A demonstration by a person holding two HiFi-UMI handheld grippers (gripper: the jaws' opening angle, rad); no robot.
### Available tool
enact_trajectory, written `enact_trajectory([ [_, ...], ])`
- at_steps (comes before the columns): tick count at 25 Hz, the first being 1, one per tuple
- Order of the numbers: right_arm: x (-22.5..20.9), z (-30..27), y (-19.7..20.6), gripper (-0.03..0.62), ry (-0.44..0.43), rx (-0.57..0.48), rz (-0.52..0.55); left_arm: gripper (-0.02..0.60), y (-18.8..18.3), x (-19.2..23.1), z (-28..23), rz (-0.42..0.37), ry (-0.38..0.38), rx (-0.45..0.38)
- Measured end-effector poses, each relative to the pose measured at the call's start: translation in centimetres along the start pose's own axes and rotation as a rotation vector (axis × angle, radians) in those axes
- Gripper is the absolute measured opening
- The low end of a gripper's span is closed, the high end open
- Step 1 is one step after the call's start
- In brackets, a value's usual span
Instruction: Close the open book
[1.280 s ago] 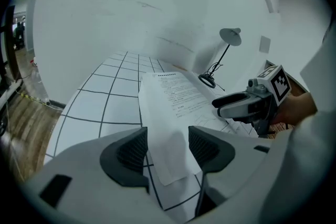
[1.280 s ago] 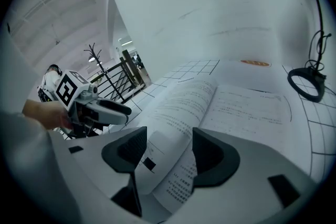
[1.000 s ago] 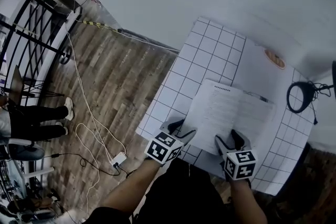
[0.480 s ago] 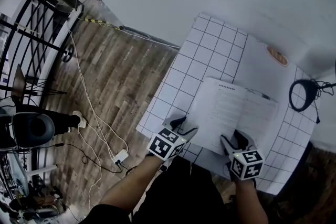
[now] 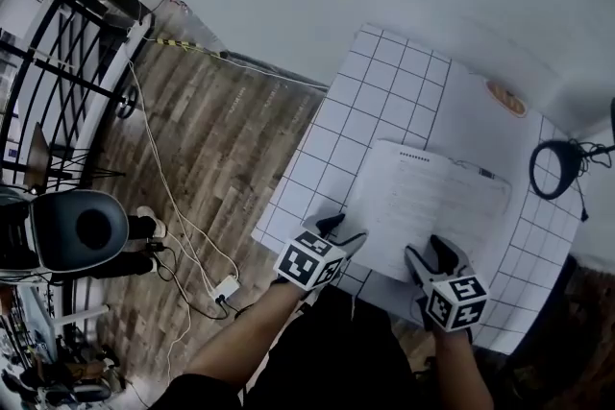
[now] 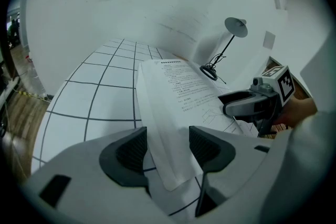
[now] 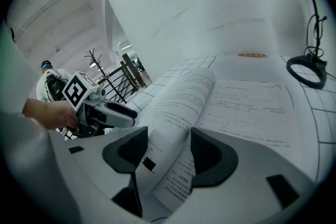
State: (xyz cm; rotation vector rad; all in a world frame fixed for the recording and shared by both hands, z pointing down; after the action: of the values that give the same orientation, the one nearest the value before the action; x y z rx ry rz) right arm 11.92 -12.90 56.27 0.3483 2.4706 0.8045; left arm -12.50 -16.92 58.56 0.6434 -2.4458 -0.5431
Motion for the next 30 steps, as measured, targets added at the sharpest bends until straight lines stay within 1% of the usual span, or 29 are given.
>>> enact_trajectory([
  [5, 0.2, 0.3, 0.1, 0.255, 0.007, -0.010, -0.006, 0.235, 0.0, -0.5, -0.1, -0.071, -0.018, 0.024],
  [12, 0.8, 1.0, 0.4, 0.255, -0.014, -0.002, 0.003, 0.235, 0.0, -0.2, 0.0, -0.039, 0.016, 0.003],
  [17, 2.4, 2.2, 1.2, 0.259, -0.028, -0.008, 0.083, 0.235, 0.0, 0.0, 0.0, -0.053, 0.020, 0.007],
  [21, 3.9, 2.5, 2.0, 0.272, -0.018, -0.001, 0.183, 0.233, 0.1, 0.2, 0.1, -0.055, 0.029, -0.001],
  [24, 5.0, 2.1, 2.5, 0.281, 0.009, 0.019, 0.261, 0.233, 0.3, 0.2, 0.1, -0.064, 0.036, -0.007],
  [26, 5.5, 1.8, 2.9, 0.284, 0.032, 0.024, 0.283, 0.233, 0.4, 0.1, 0.1, -0.083, 0.042, -0.008],
  [30, 5.9, 1.7, 3.7, 0.285, 0.071, 0.012, 0.275, 0.235, 1.3, -0.7, 0.7, -0.128, 0.050, -0.011],
])
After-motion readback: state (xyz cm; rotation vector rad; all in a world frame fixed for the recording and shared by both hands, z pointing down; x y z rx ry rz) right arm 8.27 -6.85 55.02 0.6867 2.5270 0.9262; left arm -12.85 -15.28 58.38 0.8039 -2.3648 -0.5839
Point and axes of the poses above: the fingertips, and each gripper's own axes: z backward along the fingers, x to its left, y out of its underside, the point moved 10 cm from there along z, backward along the fingers, and after that the axes turned 2 degrees about x, right-handed, at the moved point
